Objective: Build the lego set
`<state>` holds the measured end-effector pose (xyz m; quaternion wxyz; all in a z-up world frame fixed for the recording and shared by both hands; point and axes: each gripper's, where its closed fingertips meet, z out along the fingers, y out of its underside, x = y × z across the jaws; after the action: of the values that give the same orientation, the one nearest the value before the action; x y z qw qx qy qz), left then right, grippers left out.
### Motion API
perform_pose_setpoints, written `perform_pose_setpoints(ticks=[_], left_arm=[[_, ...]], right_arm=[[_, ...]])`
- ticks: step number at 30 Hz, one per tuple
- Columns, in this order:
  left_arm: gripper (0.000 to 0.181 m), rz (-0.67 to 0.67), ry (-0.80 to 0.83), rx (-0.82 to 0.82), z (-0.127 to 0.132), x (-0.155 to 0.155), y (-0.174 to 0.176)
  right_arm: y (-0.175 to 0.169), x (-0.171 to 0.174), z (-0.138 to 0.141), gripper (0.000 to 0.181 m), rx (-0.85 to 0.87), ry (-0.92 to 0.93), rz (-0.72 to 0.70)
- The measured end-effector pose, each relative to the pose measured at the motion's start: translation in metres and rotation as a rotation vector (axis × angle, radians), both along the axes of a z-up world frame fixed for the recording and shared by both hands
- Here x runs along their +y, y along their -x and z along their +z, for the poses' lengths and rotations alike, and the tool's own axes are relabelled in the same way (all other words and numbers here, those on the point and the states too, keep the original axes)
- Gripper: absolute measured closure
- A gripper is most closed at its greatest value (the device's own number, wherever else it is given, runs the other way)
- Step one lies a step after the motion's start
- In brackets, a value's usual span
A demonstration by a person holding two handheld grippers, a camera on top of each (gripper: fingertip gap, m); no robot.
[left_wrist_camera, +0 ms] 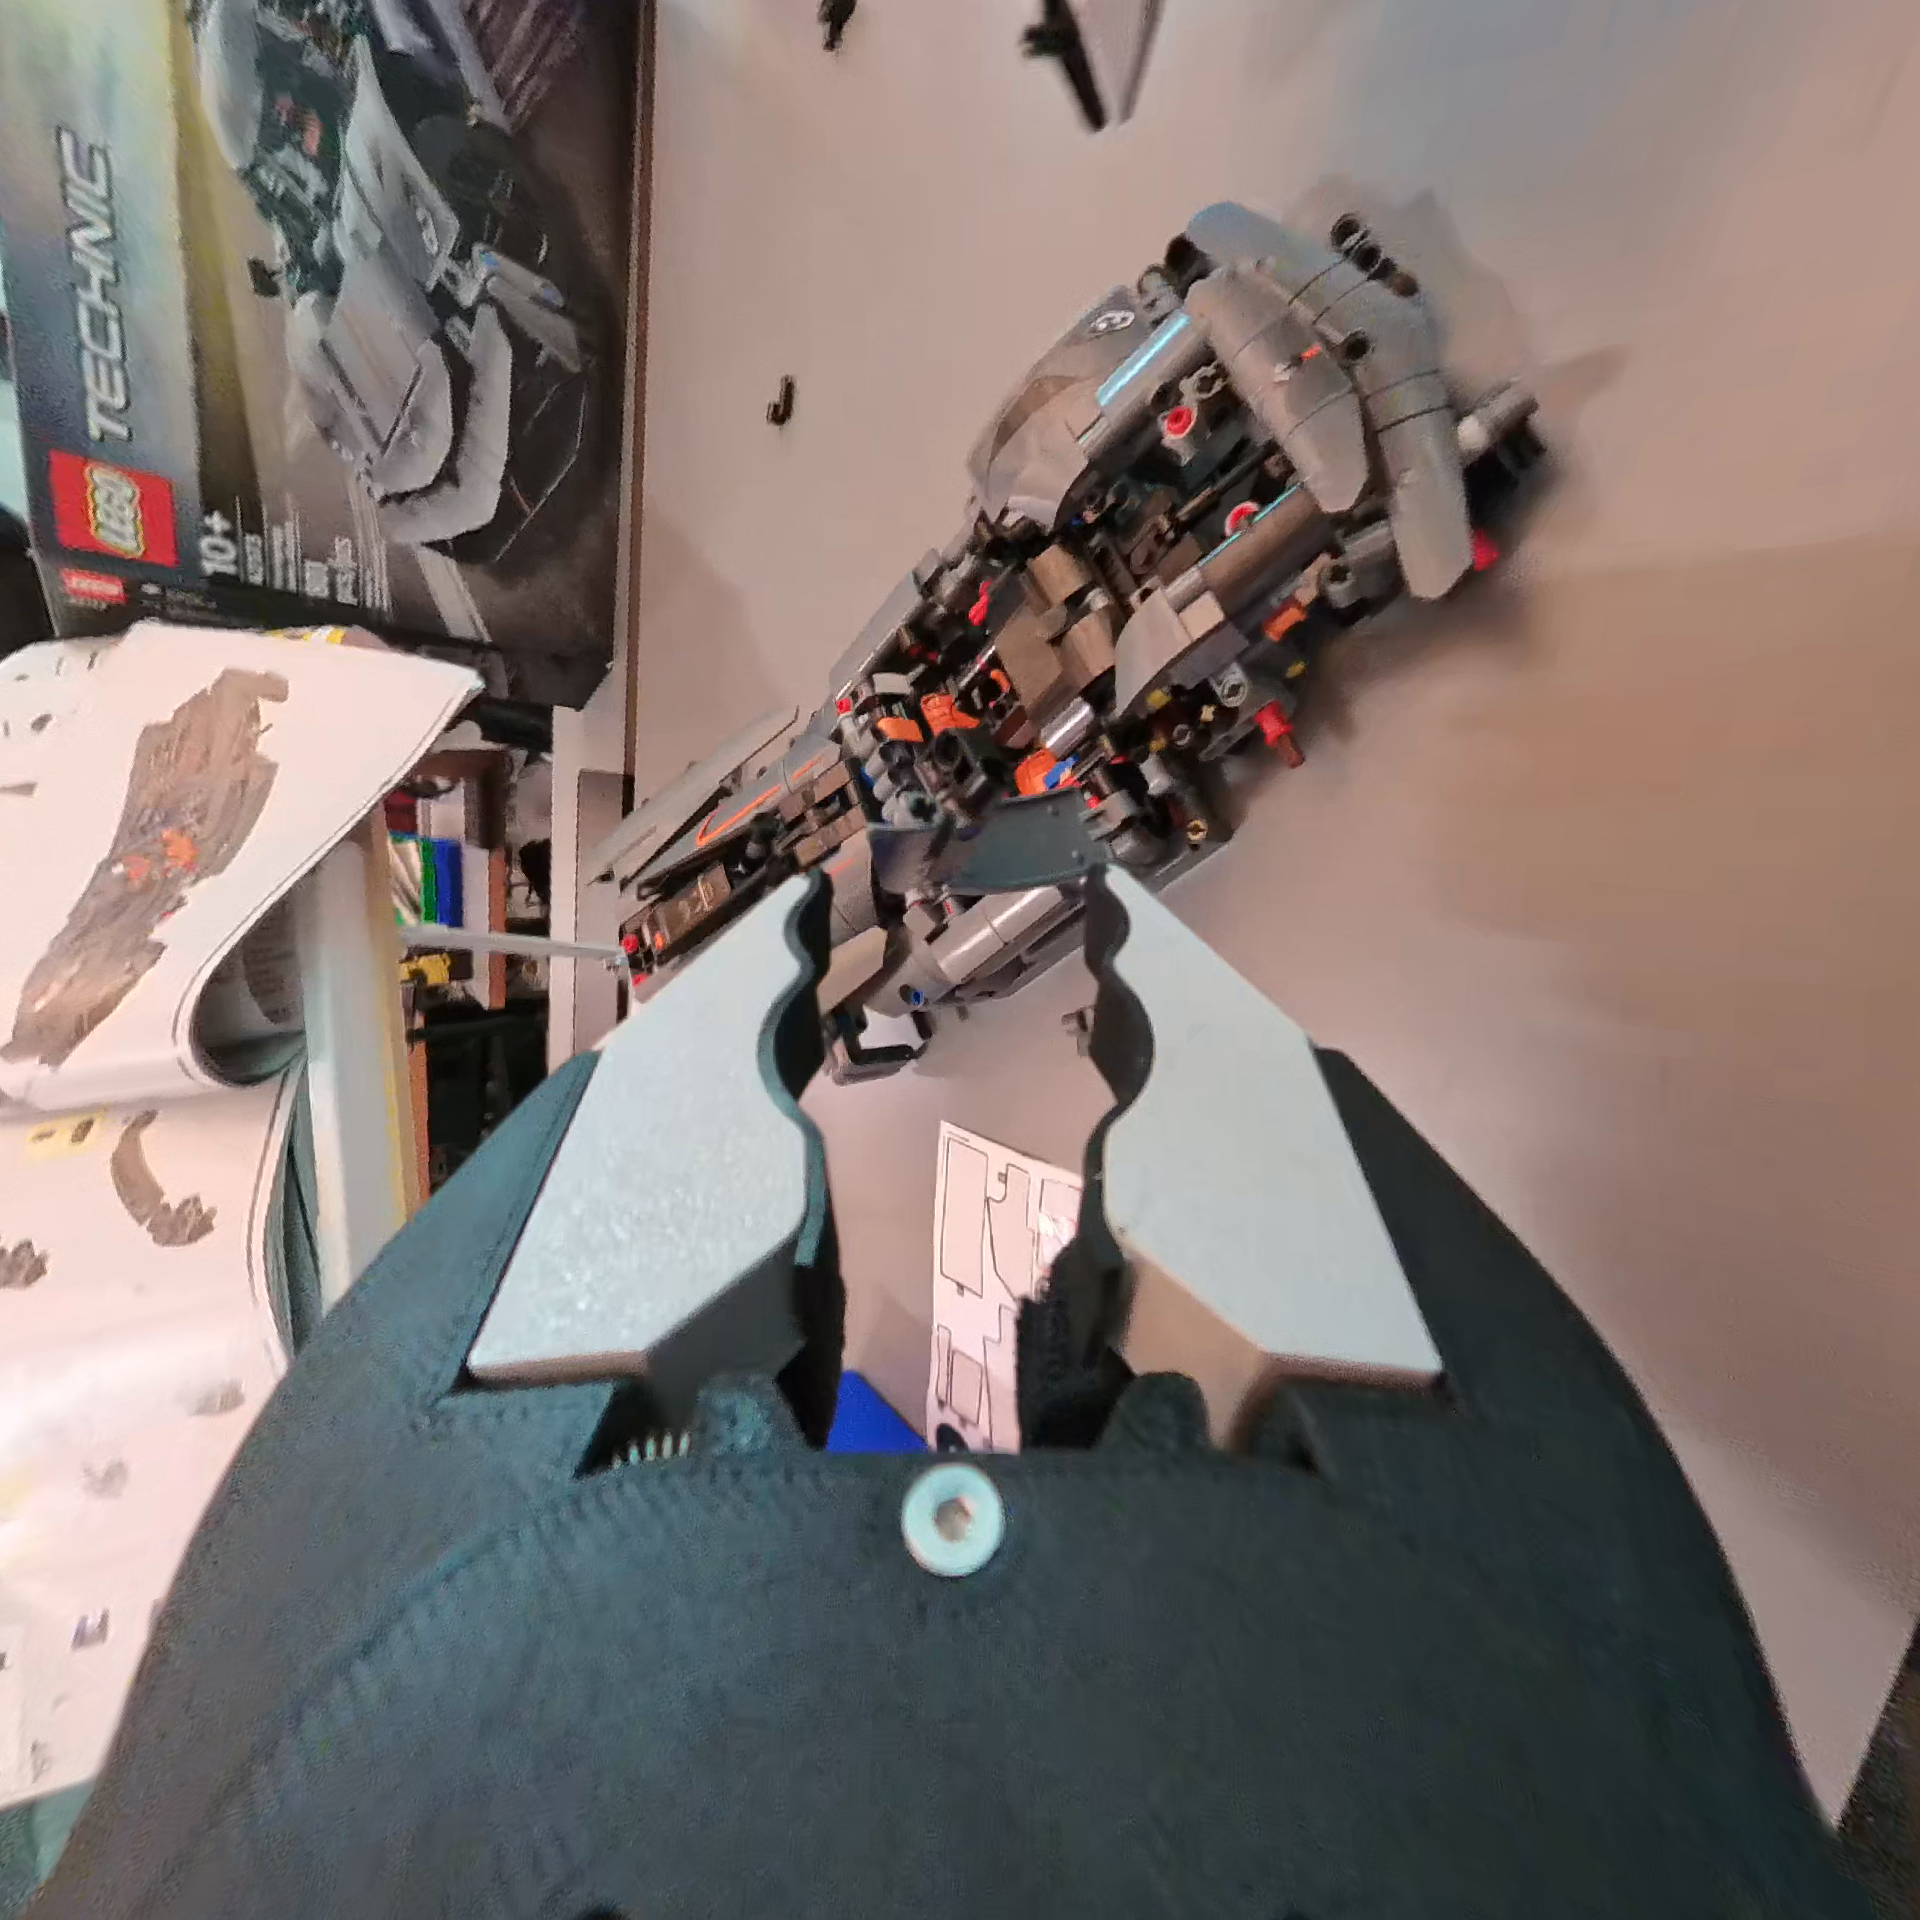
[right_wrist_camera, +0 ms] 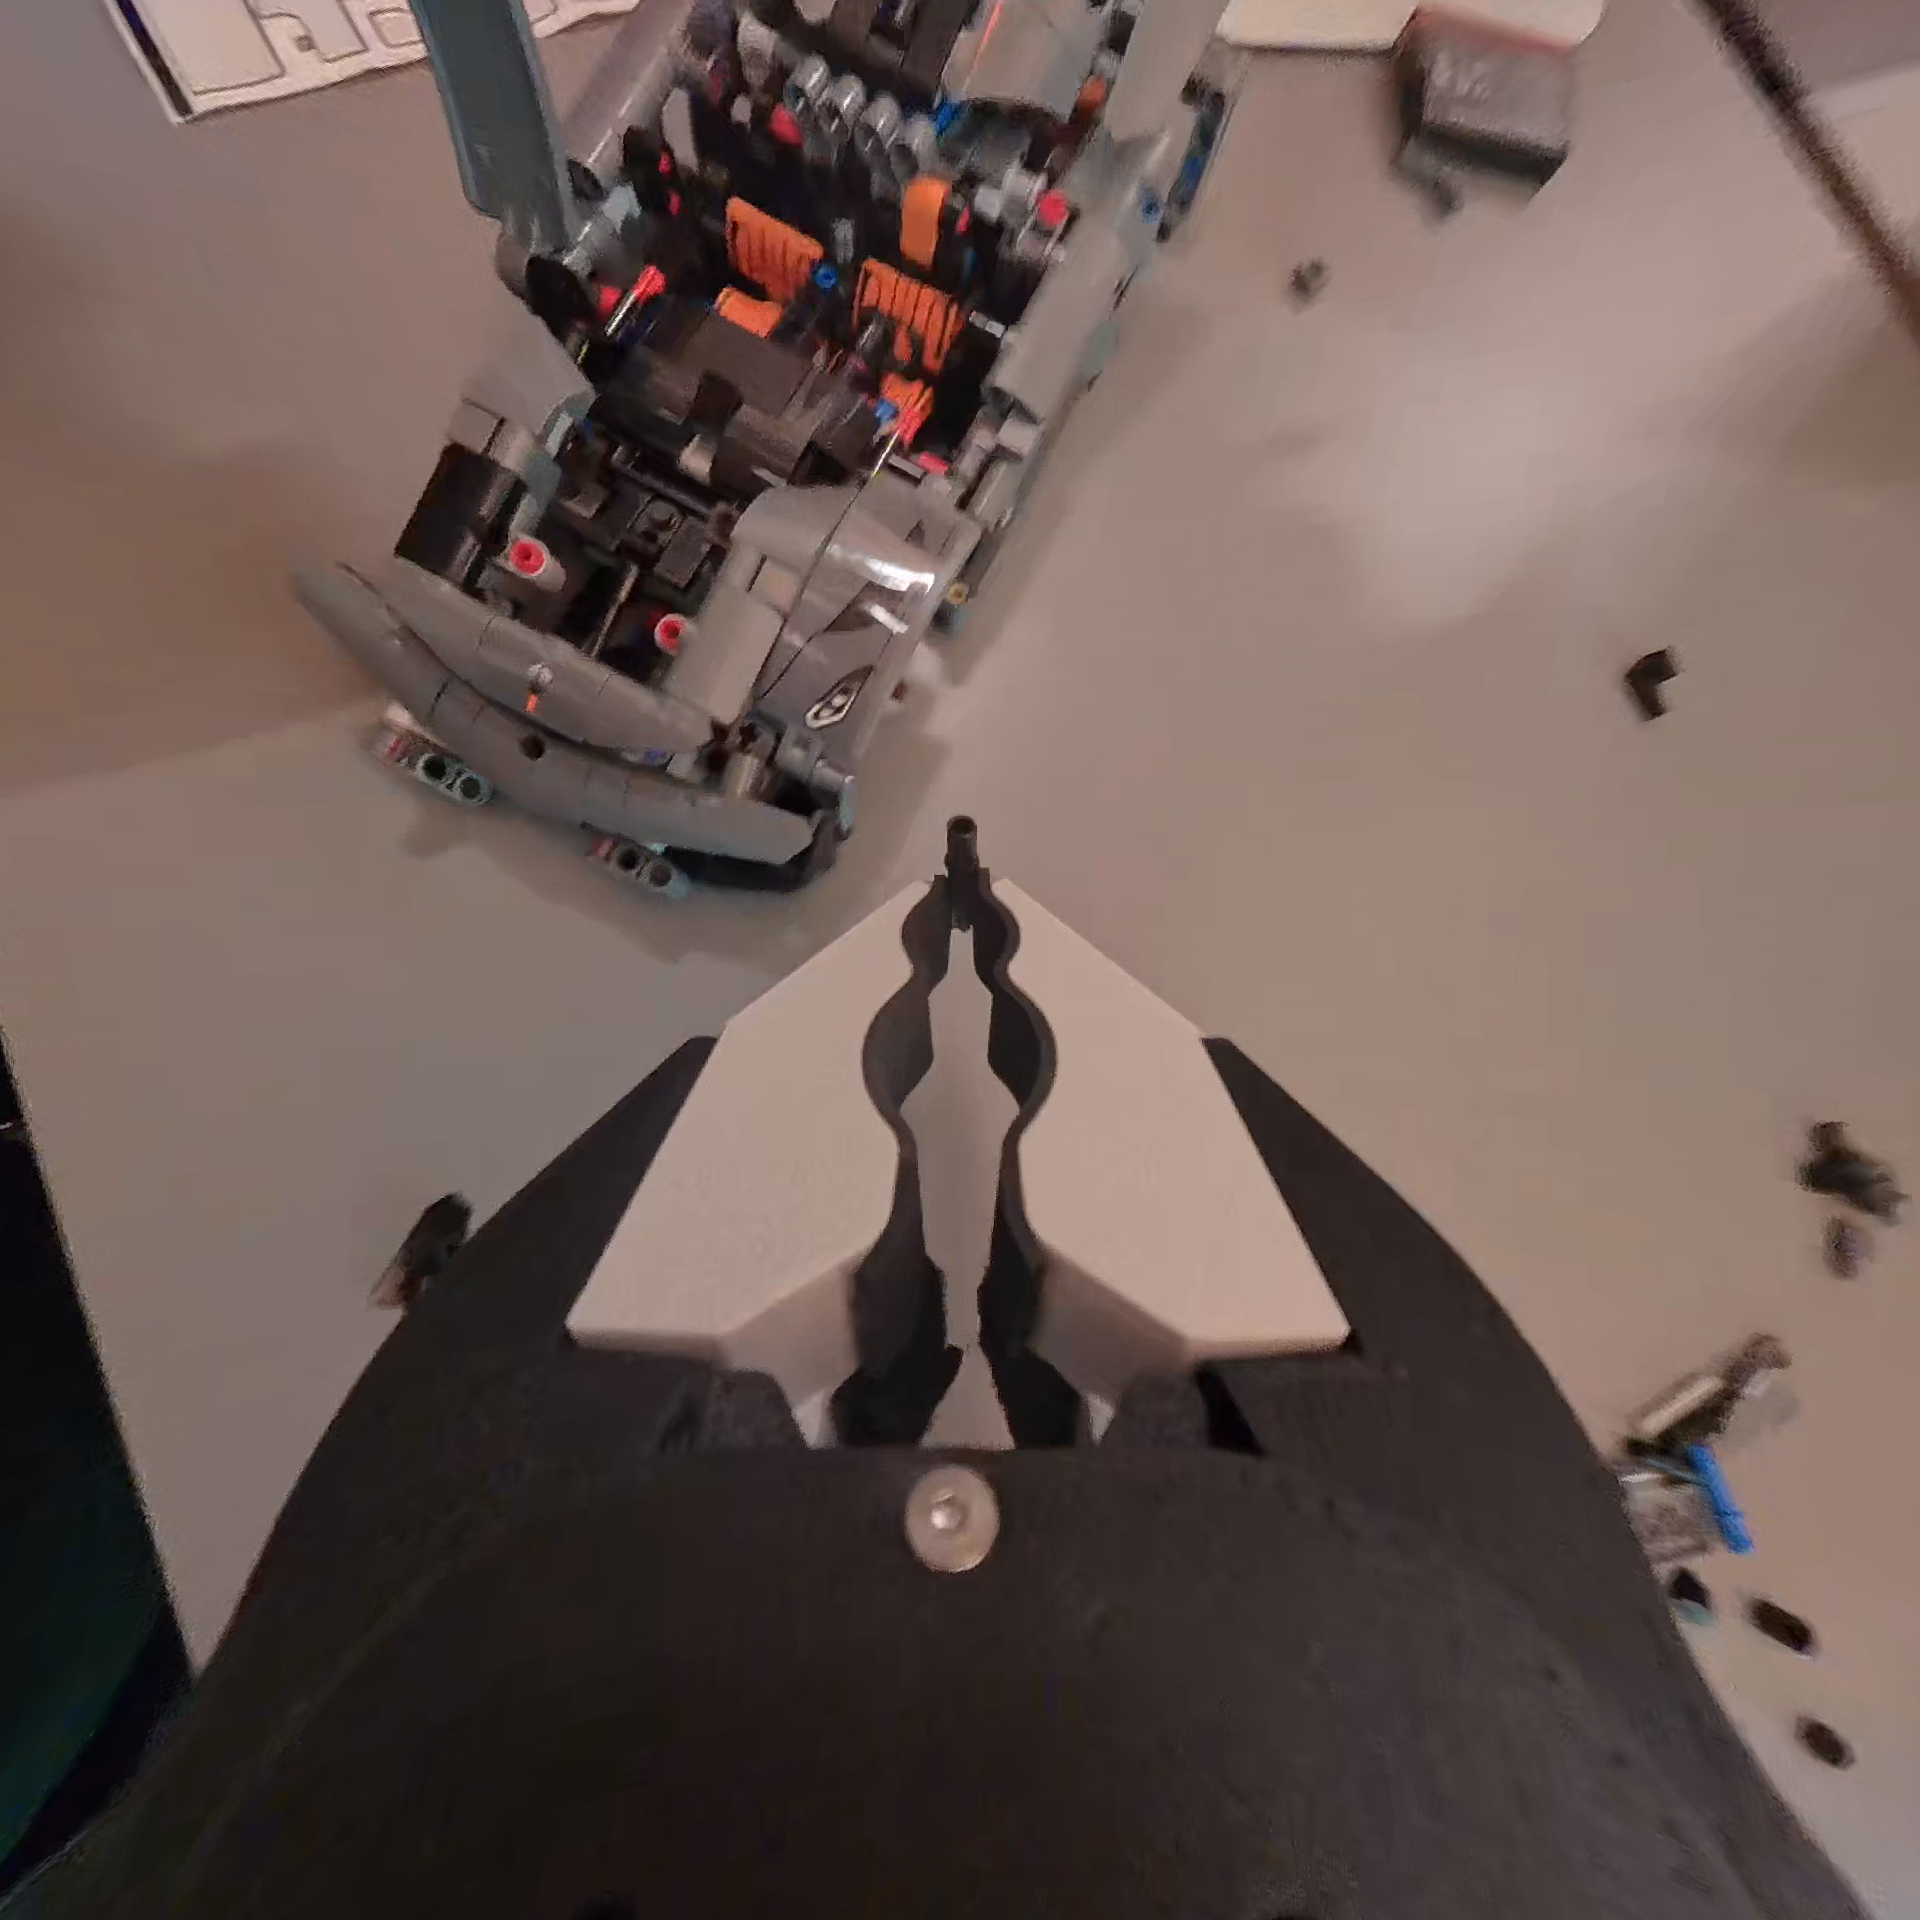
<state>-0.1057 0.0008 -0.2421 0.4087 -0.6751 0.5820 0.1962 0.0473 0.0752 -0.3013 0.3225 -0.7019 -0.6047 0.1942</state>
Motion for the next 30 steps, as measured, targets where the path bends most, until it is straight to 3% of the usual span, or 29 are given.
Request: perform_pose_setpoints(ticks=[9, 15, 30], left_arm=[[0.135, 0.114, 0.041, -0.335, 0.001, 0.004, -0.012], [0.144, 0.129, 0.026, -0.404, -0.001, 0.007, -0.017], [0.151, 0.002, -0.17, -0.222, -0.011, -0.016, -0.047]], right_arm=[[-0.014, -0.02, -0.041, 0.179, -0.103, 0.26, 0.0], [-0.015, -0.02, -0.039, 0.179, -0.059, 0.363, -0.024], [-0.017, -0.01, -0.037, 0.175, 0.012, 0.364, -0.015]])
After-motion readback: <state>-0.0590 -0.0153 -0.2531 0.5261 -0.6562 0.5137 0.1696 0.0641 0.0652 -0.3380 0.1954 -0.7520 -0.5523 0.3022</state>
